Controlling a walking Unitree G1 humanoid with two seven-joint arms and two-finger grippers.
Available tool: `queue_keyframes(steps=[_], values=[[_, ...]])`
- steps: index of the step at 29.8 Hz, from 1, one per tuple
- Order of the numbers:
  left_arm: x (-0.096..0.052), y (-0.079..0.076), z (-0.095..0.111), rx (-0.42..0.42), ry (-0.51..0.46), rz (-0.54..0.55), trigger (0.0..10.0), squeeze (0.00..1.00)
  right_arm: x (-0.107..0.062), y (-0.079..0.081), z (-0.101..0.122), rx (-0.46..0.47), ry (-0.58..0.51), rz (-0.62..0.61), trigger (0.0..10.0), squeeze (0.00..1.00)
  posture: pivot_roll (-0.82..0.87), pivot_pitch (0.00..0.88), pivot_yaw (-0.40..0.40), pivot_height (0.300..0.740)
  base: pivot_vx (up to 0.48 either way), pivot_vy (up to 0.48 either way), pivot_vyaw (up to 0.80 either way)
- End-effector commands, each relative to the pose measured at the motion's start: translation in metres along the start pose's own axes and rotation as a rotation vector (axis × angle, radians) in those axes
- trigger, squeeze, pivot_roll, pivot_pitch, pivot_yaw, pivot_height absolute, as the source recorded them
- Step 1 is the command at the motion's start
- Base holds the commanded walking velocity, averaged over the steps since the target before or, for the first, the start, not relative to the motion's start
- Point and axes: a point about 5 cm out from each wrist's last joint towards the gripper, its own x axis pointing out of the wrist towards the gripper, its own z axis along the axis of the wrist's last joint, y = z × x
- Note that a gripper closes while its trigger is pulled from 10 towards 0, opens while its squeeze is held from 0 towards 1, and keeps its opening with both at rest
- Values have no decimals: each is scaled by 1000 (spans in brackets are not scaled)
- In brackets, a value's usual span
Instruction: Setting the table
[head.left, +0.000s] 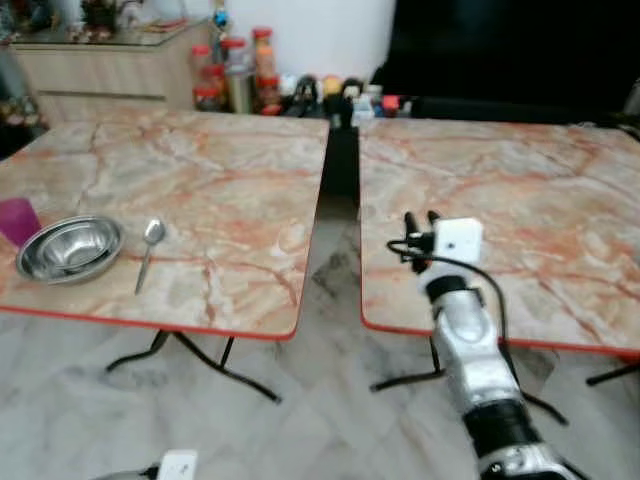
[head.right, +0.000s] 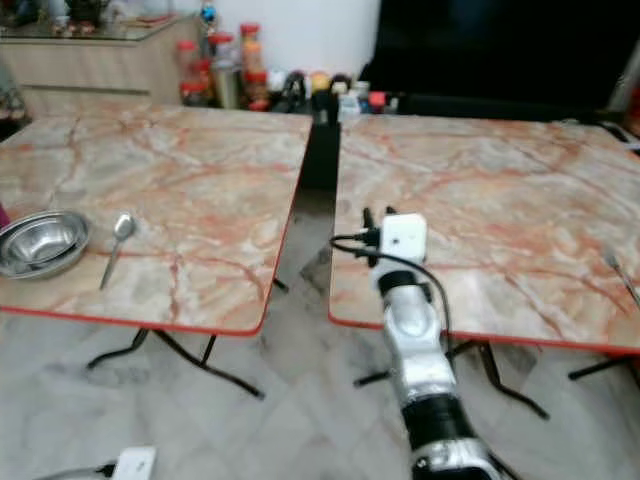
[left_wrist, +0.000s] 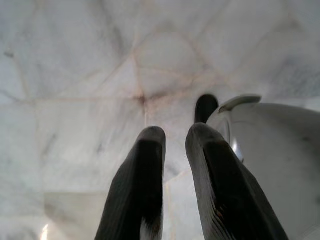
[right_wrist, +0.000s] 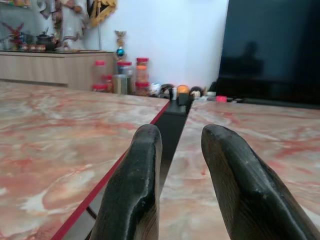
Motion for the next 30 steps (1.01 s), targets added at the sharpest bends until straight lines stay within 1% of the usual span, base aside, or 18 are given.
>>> queue_keyframes(steps=[1,4,9,19,22,30], values=[[1,-9,6,10,-13,-30,10000,0,0,-20,0,5,10,-73,10000,0,55,0,-32,728,341,-334,0],[1,-9,6,10,-15,-32,10000,0,1,-22,-2,18,29,-95,10000,0,55,0,-32,728,299,-354,0],[1,-9,6,6,-18,-34,10000,0,1,-21,-1,10,28,-89,10000,0,55,0,-31,728,0,-389,-655],[1,-10,7,7,-18,-37,10000,0,0,-21,-2,-12,30,-97,10000,0,53,0,-30,728,0,-411,0],[1,-10,7,7,-19,-37,10000,0,0,-24,-3,-2,38,-112,10000,0,55,0,-30,728,0,-412,0],[1,-9,7,9,-17,-36,10000,0,0,-25,-3,-6,40,-117,10000,0,52,0,-29,728,0,-395,0]])
